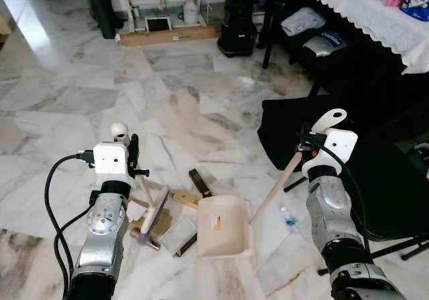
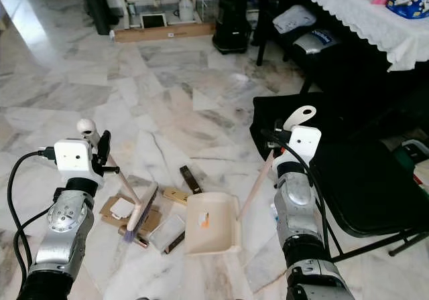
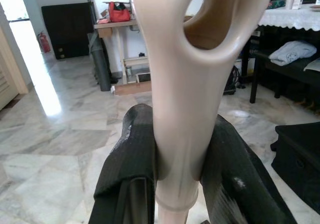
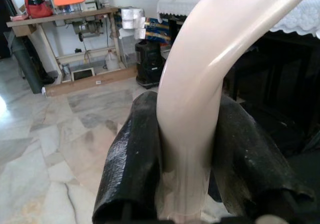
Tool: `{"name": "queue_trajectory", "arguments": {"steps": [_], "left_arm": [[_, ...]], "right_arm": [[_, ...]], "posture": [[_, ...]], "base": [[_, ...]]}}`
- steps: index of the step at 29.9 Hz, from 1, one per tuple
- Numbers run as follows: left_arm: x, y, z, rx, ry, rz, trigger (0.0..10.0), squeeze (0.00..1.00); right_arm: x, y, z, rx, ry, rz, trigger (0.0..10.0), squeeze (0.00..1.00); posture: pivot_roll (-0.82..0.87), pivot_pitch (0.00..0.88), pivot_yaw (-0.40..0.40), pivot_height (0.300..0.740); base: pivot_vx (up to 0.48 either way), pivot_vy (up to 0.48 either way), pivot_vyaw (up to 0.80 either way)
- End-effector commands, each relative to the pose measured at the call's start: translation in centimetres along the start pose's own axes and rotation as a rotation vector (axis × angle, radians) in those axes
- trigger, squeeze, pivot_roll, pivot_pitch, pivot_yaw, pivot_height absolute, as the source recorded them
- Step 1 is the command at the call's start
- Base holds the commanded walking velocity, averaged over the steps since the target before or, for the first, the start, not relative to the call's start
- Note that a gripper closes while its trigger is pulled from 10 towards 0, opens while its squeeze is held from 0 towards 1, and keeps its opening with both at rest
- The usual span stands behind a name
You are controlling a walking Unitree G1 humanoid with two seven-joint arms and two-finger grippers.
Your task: Sweep floor
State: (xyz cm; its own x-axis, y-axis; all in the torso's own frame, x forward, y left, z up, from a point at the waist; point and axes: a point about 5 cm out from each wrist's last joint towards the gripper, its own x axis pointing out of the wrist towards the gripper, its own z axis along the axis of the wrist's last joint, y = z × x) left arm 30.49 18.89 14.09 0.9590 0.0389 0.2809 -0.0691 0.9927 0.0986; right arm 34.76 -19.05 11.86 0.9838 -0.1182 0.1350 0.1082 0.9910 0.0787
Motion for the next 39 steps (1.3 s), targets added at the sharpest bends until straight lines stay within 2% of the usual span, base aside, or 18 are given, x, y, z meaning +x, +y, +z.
{"name": "queue_trajectory", "arguments": {"steps": [1, 16, 30, 39], "left_arm": [[0.2, 0.1, 1.0, 0.009, -0.054, -0.004, 10.0, 0.00], [0.1, 0.0, 1.0, 0.005, -0.049, -0.008, 10.0, 0.00], [-0.3, 0.3, 1.1, 0.011, -0.047, -0.006, 10.0, 0.00], [-0.5, 0.3, 1.0, 0.013, -0.042, -0.005, 10.0, 0.00]], "right_arm": [[-0.3, -0.5, -0.2, -0.009, -0.001, -0.021, 10.0, 0.00], [-2.0, -1.5, -3.1, -0.050, 0.131, -0.073, 10.0, 0.00], [-2.3, -2.0, -4.0, -0.069, 0.177, -0.103, 10.0, 0.00], [-2.0, -2.3, -3.8, -0.099, 0.156, -0.112, 10.0, 0.00]], "posture": [[0.07, 0.136, -0.028, 0.740], [0.07, 0.146, -0.030, 0.740], [0.08, 0.164, -0.033, 0.740], [0.08, 0.172, -0.036, 0.740]], "base": [[0.000, 0.000, 0.00], [0.000, 0.000, 0.00], [0.000, 0.000, 0.00], [0.000, 0.000, 0.00]]}}
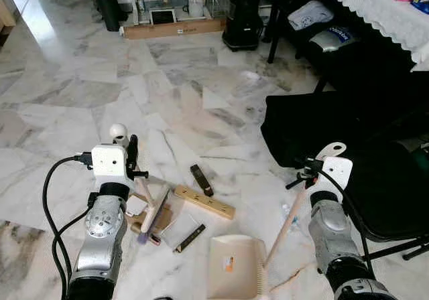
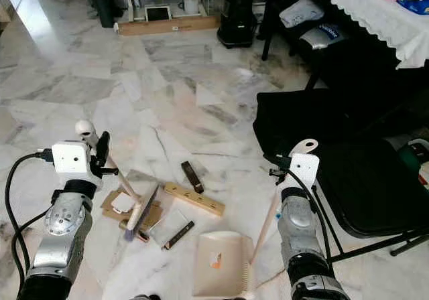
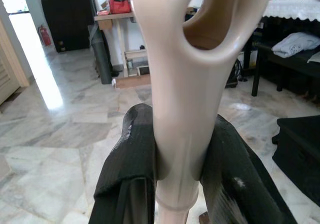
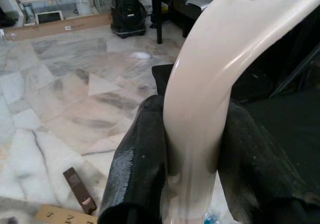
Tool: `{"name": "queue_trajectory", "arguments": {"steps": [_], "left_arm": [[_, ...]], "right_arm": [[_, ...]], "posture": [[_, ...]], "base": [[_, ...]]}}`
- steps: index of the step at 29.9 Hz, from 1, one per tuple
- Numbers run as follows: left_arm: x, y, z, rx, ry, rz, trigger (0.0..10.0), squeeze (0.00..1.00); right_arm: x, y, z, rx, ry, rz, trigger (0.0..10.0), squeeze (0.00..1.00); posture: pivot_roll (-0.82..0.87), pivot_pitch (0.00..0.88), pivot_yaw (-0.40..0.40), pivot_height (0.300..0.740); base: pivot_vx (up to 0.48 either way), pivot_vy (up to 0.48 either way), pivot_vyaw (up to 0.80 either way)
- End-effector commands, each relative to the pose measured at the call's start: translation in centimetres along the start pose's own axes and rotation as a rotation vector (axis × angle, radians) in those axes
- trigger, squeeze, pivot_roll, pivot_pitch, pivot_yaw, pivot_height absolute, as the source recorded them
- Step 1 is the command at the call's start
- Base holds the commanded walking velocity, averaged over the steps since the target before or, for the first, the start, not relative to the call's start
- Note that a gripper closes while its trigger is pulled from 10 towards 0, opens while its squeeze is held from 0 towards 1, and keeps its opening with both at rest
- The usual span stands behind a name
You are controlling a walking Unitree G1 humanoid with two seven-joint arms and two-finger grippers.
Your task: Sweep floor
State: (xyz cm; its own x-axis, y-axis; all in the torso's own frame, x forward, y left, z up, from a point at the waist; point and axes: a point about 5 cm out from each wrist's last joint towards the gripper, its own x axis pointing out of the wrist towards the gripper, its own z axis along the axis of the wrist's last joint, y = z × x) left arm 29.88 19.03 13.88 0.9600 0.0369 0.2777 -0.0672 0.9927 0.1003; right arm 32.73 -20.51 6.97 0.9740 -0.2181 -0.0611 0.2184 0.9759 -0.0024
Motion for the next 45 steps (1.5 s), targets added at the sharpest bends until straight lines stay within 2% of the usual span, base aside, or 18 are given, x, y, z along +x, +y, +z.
{"name": "queue_trajectory", "arguments": {"steps": [1, 10, 21, 29, 39, 42, 45], "left_arm": [[0.2, 0.2, 1.1, 0.011, -0.045, -0.003, 10.0, 0.00], [0.1, 0.4, 1.2, 0.017, -0.047, -0.001, 10.0, 0.00], [0.2, 0.6, 1.5, 0.026, -0.051, -0.011, 10.0, 0.00], [0.3, 0.8, 1.9, 0.034, -0.061, -0.015, 10.0, 0.00], [0.3, 0.9, 2.1, 0.042, -0.063, -0.026, 10.0, 0.00], [0.5, 0.9, 2.5, 0.046, -0.070, -0.032, 10.0, 0.00], [1.1, 1.2, 3.7, 0.051, -0.098, -0.058, 10.0, 0.00]], "right_arm": [[0.4, -0.2, 0.8, -0.012, -0.042, -0.006, 10.0, 0.00], [0.6, 0.5, 1.2, -0.024, -0.069, 0.018, 10.0, 0.00], [0.2, 1.1, 0.1, -0.024, -0.045, 0.018, 10.0, 0.00], [0.6, 1.0, 1.2, -0.038, -0.114, -0.025, 10.0, 0.00], [0.5, 1.6, 0.9, -0.038, -0.113, -0.014, 10.0, 0.00], [0.3, 1.7, 0.6, -0.042, -0.108, -0.012, 10.0, 0.00], [-0.1, 2.2, 0.0, -0.043, -0.087, -0.006, 10.0, 0.00]], "posture": [[0.08, 0.172, -0.036, 0.740], [0.10, 0.172, -0.032, 0.740], [0.13, 0.180, -0.013, 0.740], [0.14, 0.183, -0.004, 0.740], [0.16, 0.199, 0.003, 0.740], [0.21, 0.204, 0.014, 0.740], [0.25, 0.215, 0.030, 0.740]], "base": [[0.000, 0.000, 0.00], [0.000, 0.000, 0.00], [0.000, 0.000, 0.00], [0.000, 0.000, 0.00], [0.000, 0.000, 0.00], [0.000, 0.000, 0.00], [0.000, 0.000, 0.00]]}}
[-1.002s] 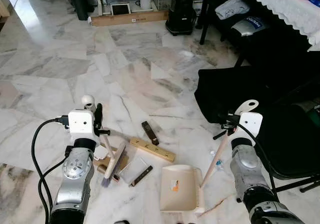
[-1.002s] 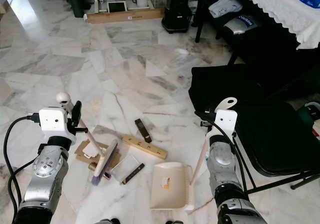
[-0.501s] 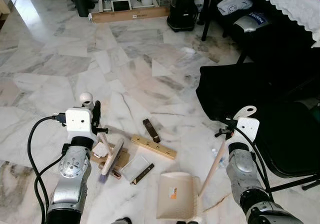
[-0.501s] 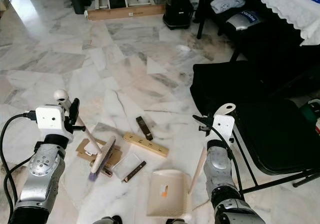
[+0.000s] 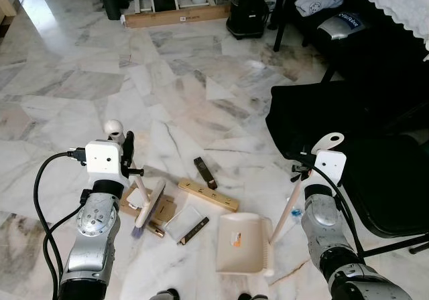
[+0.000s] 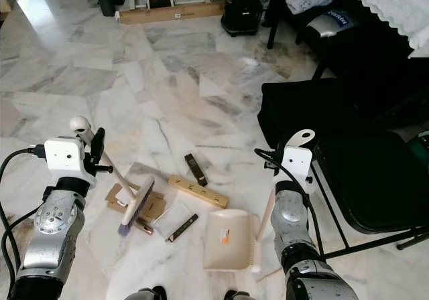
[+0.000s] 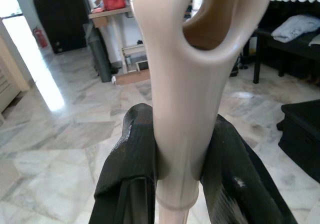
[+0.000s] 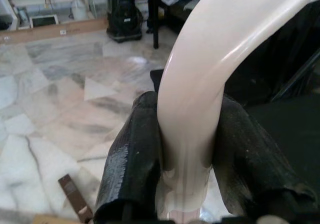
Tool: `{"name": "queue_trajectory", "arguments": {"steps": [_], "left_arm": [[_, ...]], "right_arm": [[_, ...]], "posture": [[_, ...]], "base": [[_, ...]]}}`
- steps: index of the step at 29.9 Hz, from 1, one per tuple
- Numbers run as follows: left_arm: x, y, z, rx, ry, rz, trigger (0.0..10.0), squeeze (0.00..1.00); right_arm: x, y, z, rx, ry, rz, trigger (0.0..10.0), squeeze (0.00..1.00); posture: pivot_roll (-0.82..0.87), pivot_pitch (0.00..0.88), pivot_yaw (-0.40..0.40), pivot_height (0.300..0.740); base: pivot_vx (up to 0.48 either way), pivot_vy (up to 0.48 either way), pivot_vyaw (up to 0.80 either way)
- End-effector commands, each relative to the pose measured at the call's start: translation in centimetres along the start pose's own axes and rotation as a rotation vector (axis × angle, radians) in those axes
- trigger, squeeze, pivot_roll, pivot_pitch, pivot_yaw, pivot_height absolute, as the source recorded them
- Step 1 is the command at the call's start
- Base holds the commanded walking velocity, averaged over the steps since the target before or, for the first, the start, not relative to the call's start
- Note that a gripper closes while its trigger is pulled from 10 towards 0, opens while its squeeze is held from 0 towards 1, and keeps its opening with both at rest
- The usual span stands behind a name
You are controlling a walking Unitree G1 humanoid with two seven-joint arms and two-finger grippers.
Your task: Sweep floor
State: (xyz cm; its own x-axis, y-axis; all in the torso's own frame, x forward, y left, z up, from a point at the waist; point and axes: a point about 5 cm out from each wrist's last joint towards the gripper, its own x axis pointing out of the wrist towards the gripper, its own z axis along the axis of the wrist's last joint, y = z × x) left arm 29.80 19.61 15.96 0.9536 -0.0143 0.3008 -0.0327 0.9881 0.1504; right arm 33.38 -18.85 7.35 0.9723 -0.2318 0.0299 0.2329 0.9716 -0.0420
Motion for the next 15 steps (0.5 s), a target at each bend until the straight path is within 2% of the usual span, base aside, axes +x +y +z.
{"name": "queue_trajectory", "arguments": {"steps": [1, 7, 15], "left_arm": [[0.65, 0.70, 1.96, 0.018, -0.071, -0.014, 10.0, 0.00], [0.56, 1.23, 1.96, 0.021, -0.049, -0.031, 10.0, 0.00], [0.87, 0.53, 1.22, -0.086, 0.036, -0.086, 10.0, 0.00]], "right_arm": [[-0.47, 0.54, -0.53, 0.004, 0.011, 0.006, 10.0, 0.00], [-0.83, 1.09, -0.98, 0.017, 0.032, -0.005, 10.0, 0.00], [-0.84, 1.08, -1.02, 0.009, 0.032, -0.006, 10.0, 0.00]], "posture": [[0.26, 0.217, 0.035, 0.740], [0.27, 0.218, 0.044, 0.740], [0.27, 0.221, 0.048, 0.740]], "base": [[0.000, 0.000, 0.00], [0.000, 0.000, 0.00], [0.000, 0.000, 0.00]]}}
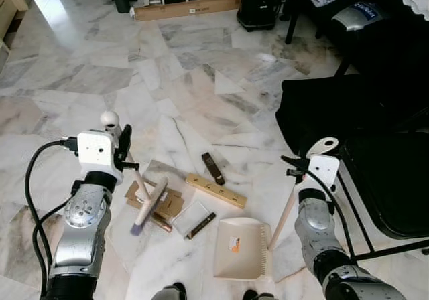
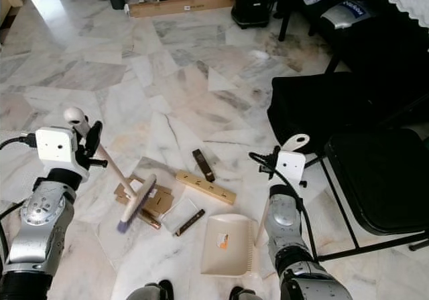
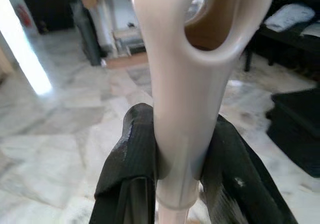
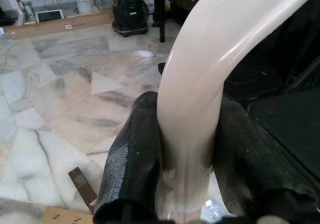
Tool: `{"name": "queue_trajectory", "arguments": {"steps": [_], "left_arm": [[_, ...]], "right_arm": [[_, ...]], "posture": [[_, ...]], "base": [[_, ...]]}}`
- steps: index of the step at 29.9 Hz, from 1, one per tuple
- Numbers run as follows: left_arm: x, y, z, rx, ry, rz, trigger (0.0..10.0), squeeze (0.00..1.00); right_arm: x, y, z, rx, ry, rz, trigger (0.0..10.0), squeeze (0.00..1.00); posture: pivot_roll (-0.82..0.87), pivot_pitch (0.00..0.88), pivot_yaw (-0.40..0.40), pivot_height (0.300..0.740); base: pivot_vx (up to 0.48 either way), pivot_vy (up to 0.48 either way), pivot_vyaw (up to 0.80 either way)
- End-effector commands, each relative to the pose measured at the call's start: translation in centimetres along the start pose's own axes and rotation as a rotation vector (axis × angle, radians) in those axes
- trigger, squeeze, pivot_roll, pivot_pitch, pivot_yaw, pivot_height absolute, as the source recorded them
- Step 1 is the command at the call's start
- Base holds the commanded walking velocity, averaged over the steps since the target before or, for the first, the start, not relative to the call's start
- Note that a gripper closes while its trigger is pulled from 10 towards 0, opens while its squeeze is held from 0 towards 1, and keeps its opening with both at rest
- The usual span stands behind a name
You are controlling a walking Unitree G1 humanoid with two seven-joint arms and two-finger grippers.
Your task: Sweep floor
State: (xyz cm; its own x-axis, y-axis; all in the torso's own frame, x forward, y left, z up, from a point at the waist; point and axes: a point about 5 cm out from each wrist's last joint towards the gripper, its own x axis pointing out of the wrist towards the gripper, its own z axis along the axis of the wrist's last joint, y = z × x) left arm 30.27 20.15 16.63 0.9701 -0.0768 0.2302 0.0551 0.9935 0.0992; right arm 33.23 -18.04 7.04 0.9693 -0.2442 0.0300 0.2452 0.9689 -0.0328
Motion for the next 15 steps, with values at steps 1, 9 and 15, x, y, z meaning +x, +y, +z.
{"name": "queue_trajectory", "arguments": {"steps": [1, 9, 15], "left_arm": [[0.2, -0.3, 0.5, -0.023, -0.008, -0.031, 10.0, 0.00], [0.6, -1.4, -1.0, -0.124, 0.087, -0.107, 10.0, 0.00], [1.2, -0.9, 0.1, -0.116, 0.025, -0.071, 10.0, 0.00]], "right_arm": [[-0.5, 0.2, -0.7, -0.002, 0.030, 0.005, 10.0, 0.00], [-0.3, -0.9, -0.5, -0.016, 0.007, -0.021, 10.0, 0.00], [-0.4, -1.2, -0.7, -0.025, 0.009, -0.028, 10.0, 0.00]], "posture": [[0.26, 0.223, 0.049, 0.740], [0.22, 0.234, 0.041, 0.740], [0.22, 0.233, 0.039, 0.740]], "base": [[0.000, 0.000, 0.00], [0.000, 0.000, 0.00], [0.000, 0.000, 0.00]]}}
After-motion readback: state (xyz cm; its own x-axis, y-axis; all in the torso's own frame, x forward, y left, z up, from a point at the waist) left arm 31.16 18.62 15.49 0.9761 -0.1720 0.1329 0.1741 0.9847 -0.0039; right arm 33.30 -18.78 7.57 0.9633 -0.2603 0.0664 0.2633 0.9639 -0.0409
